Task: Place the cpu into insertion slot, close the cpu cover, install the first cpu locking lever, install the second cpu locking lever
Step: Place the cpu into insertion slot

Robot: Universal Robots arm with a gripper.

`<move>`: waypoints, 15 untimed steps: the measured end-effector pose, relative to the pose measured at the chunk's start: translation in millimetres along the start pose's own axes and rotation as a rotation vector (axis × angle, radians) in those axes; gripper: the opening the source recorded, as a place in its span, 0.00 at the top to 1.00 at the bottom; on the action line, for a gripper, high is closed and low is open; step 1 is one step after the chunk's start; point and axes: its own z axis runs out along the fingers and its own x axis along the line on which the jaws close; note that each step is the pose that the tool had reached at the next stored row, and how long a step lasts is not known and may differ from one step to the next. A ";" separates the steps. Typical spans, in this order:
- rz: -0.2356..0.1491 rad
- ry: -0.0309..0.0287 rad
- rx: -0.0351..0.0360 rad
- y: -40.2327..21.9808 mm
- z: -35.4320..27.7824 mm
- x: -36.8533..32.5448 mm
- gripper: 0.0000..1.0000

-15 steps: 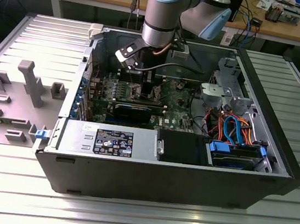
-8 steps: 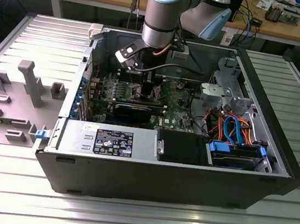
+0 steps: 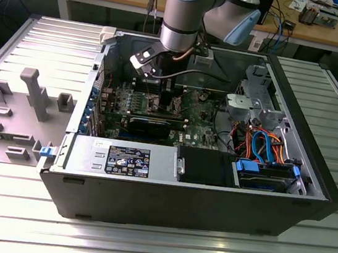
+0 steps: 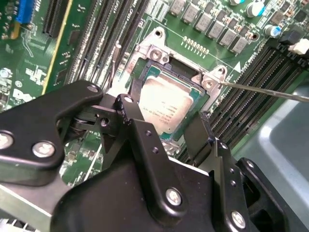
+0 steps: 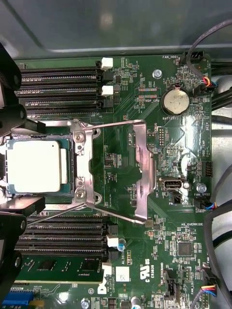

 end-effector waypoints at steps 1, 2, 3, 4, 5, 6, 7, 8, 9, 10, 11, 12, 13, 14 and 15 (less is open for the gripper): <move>0.000 -0.0002 0.0000 -0.1 -1.2 -0.1 0.38; 0.000 -0.0002 0.0000 -0.1 -2.4 -0.1 0.38; 0.000 -0.0001 -0.0001 -0.1 -4.1 -0.1 0.38; 0.000 -0.0001 -0.0001 -0.3 -5.9 0.1 0.38; 0.000 -0.0002 -0.0001 -0.3 -8.5 0.5 0.38; 0.000 -0.0002 -0.0001 -0.3 -9.6 0.5 0.40; 0.000 -0.0001 -0.0002 -0.3 -9.8 0.5 0.46; -0.001 -0.0001 -0.0002 -0.3 -9.8 0.5 0.46; -0.005 -0.0003 -0.0004 -0.4 -9.8 0.5 0.53; -0.011 -0.0006 -0.0006 -0.6 -9.9 0.4 0.58; -0.023 -0.0010 -0.0011 -0.8 -9.9 0.3 0.65; -0.035 -0.0014 -0.0017 -0.9 -9.9 0.2 0.71; -0.048 -0.0018 -0.0022 -1.0 -9.9 0.2 0.76; -0.061 -0.0022 -0.0028 -1.1 -9.9 0.1 0.83; -0.072 -0.0026 -0.0033 -1.1 -9.9 0.0 0.89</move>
